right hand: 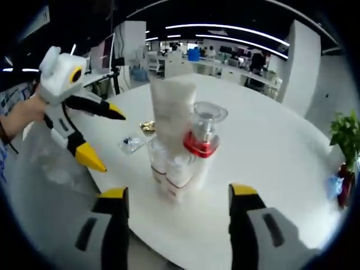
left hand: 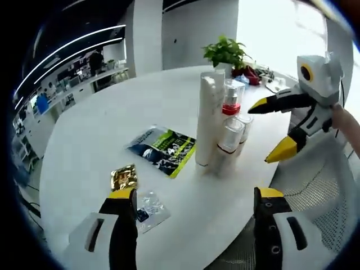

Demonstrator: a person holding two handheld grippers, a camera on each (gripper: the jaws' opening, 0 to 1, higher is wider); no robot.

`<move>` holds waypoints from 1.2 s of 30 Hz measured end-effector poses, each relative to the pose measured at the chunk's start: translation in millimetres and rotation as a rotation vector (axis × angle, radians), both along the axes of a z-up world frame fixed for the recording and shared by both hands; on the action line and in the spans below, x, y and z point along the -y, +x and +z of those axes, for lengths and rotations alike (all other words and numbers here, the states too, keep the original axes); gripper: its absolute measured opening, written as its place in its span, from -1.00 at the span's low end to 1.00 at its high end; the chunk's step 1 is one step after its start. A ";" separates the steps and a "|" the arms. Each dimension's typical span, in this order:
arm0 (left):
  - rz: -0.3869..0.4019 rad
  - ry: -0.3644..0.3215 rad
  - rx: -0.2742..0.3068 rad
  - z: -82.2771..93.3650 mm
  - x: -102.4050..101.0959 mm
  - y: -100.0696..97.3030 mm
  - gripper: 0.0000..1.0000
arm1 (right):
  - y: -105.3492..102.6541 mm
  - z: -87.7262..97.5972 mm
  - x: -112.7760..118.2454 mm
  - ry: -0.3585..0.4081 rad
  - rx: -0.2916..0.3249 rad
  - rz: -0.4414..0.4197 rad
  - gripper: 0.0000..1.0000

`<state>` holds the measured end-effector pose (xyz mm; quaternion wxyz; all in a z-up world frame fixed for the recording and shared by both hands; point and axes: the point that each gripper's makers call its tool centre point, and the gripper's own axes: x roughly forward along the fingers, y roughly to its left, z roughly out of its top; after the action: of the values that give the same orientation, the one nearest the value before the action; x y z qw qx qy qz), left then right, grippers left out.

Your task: Arrange the skincare products in the storage area until every visible bottle or jar stands upright without overlapping.

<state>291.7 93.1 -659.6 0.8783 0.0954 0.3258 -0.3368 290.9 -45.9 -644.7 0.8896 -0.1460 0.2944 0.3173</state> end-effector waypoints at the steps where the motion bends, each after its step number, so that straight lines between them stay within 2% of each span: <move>1: 0.010 0.000 0.003 2.5 -4.1 -0.2 0.73 | -0.3 2.2 -1.1 -0.001 0.005 -0.003 0.55; 9: 0.026 0.003 0.035 17.0 -24.1 -3.2 0.94 | -5.8 12.2 -11.0 -0.017 0.029 0.032 0.79; 19: 0.049 0.003 0.062 28.0 -47.7 -8.3 0.94 | -4.6 29.6 -20.1 -0.037 0.083 0.051 0.98; 27: 0.021 0.015 0.040 21.6 -70.1 -12.6 0.94 | -9.1 30.1 -25.3 -0.014 0.064 0.023 0.99; 33: -0.026 0.026 0.038 17.6 -84.0 -5.3 0.94 | -13.3 24.1 -25.0 -0.015 0.008 -0.052 1.00; 36: -0.062 0.024 0.036 14.9 -87.9 -1.8 0.94 | -13.9 24.3 -24.2 -0.042 0.017 -0.081 1.00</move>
<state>289.9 181.0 -644.7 0.8720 0.1219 0.3105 -0.3582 277.0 -21.8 -620.4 0.9008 -0.1552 0.2991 0.2737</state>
